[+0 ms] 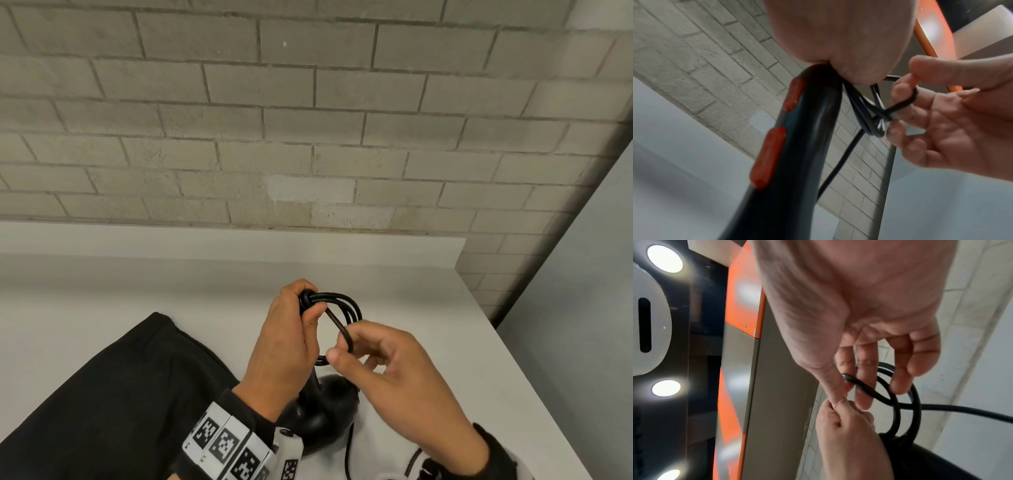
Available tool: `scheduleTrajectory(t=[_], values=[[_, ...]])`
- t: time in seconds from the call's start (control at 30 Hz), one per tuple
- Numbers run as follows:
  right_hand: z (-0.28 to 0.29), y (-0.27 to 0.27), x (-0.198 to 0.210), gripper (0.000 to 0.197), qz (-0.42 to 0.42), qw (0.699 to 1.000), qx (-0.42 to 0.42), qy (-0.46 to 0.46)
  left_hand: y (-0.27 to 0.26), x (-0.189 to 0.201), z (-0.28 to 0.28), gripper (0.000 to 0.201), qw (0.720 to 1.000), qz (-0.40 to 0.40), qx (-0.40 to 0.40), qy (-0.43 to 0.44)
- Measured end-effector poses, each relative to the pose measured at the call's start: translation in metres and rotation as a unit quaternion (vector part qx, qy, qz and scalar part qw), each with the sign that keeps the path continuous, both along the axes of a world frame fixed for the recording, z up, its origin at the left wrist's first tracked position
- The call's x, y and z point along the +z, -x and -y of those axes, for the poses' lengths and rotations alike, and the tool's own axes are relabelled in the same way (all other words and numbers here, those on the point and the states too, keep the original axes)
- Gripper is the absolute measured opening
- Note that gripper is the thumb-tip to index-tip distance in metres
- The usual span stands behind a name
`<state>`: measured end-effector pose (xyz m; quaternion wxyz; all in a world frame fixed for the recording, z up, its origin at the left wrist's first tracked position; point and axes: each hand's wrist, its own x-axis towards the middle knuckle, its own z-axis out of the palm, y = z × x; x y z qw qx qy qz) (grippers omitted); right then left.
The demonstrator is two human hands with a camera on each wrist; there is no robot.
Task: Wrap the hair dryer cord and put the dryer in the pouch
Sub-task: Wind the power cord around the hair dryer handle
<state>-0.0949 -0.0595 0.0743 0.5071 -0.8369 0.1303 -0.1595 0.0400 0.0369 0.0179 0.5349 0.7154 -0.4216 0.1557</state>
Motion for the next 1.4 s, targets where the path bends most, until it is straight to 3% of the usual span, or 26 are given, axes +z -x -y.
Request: scheduleTrajectory(t=[0.2,0.33,0.47,0.63,0.77,0.83,0.93,1.0,1.07,1.1,1.17,1.23,1.3,1.33,1.37,1.4], values=[[0.012,0.015,-0.003,0.032,0.019,0.973,0.052,-0.224,-0.002,-0.004,0.004,0.015,1.000,0.019,-0.006,-0.003],[0.016,0.022,-0.027,0.025,0.065,0.982,0.079,-0.160,-0.006,-0.004,0.006,0.014,1.000,0.001,0.004,0.013],[0.015,0.027,-0.053,0.033,0.113,0.962,0.057,-0.241,-0.007,-0.002,0.007,0.012,1.000,0.000,0.002,0.005],[0.037,0.048,-0.046,0.051,0.055,0.947,0.052,-0.314,-0.014,0.000,0.005,0.016,0.999,-0.033,0.023,0.017],[0.056,0.063,-0.060,0.057,0.029,0.968,0.046,-0.247,-0.024,0.001,-0.003,0.016,0.997,-0.060,0.053,0.020],[0.060,0.072,-0.082,0.059,0.040,0.949,0.025,-0.313,-0.026,0.001,-0.005,0.017,0.997,-0.060,0.055,0.017],[0.064,0.084,-0.101,0.045,0.023,0.927,0.021,-0.373,-0.027,0.002,-0.006,0.018,0.996,-0.068,0.051,0.009],[0.075,0.087,-0.102,0.042,-0.033,0.940,0.017,-0.338,-0.027,0.001,-0.007,0.018,0.997,-0.060,0.046,0.002],[0.076,0.089,-0.103,0.031,-0.045,0.982,0.018,-0.182,-0.025,0.000,-0.007,0.020,0.998,-0.044,0.038,-0.017],[0.079,0.097,-0.101,0.035,-0.060,0.995,-0.008,-0.083,-0.024,0.000,-0.006,0.020,0.999,-0.037,0.031,-0.025],[0.087,0.117,-0.095,0.043,-0.051,0.993,-0.104,-0.023,-0.022,0.000,-0.004,0.021,0.999,-0.032,0.025,-0.031],[0.088,0.125,-0.099,0.032,0.041,0.987,-0.142,-0.065,-0.022,0.002,-0.002,0.022,0.998,-0.042,0.029,-0.027],[0.080,0.126,-0.100,0.038,0.111,0.942,-0.213,-0.234,-0.024,0.003,-0.001,0.021,0.998,-0.042,0.032,-0.028],[0.078,0.127,-0.104,0.039,0.124,0.928,-0.205,-0.287,-0.025,0.004,-0.002,0.021,0.998,-0.042,0.034,-0.031],[0.079,0.127,-0.107,0.042,0.126,0.928,-0.200,-0.289,-0.026,0.004,-0.003,0.022,0.998,-0.043,0.036,-0.032],[0.082,0.128,-0.108,0.046,0.084,0.949,-0.190,-0.235,-0.026,0.004,-0.004,0.022,0.998,-0.046,0.039,-0.032]])
